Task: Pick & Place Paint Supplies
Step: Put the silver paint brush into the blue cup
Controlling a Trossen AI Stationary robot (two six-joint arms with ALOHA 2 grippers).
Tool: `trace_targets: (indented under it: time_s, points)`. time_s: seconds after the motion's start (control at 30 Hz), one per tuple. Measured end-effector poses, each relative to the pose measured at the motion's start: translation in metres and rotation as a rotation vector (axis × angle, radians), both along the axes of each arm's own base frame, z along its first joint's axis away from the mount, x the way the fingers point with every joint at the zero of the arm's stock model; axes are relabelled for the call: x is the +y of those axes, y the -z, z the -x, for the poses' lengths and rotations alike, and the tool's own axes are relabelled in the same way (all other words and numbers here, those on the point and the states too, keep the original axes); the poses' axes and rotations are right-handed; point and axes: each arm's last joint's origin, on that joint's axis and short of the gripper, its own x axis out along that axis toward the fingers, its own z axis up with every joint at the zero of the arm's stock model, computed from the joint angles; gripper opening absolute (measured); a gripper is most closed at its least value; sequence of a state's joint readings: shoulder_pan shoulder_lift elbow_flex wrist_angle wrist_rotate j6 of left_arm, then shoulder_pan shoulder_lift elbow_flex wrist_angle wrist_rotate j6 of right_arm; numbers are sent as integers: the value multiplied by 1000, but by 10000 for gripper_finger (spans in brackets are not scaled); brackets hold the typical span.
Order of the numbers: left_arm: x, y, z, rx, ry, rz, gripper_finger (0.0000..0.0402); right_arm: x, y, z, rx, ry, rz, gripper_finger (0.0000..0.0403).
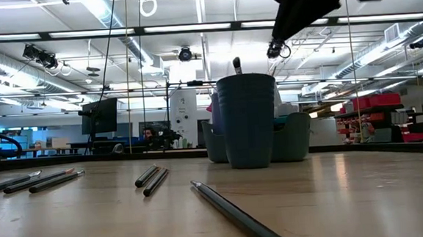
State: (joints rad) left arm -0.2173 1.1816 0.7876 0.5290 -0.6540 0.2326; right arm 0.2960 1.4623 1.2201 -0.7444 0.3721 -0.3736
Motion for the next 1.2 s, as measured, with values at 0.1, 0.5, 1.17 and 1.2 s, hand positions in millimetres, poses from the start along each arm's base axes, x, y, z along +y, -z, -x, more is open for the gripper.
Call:
trace_targets:
  time_s: [0.1, 0.5, 1.17, 1.2]
  points:
    - [0, 0, 0, 0, 0, 0, 109, 8, -5, 11, 12, 23, -86, 82]
    - [0, 0, 0, 0, 0, 0, 109, 27, 21, 68, 83, 42, -333, 73]
    - [0, 0, 0, 0, 0, 0, 109, 21, 124, 160, 270, -8, -621, 59]
    - [0, 0, 0, 1, 0, 0, 109, 20, 128, 163, 286, 2, -601, 57]
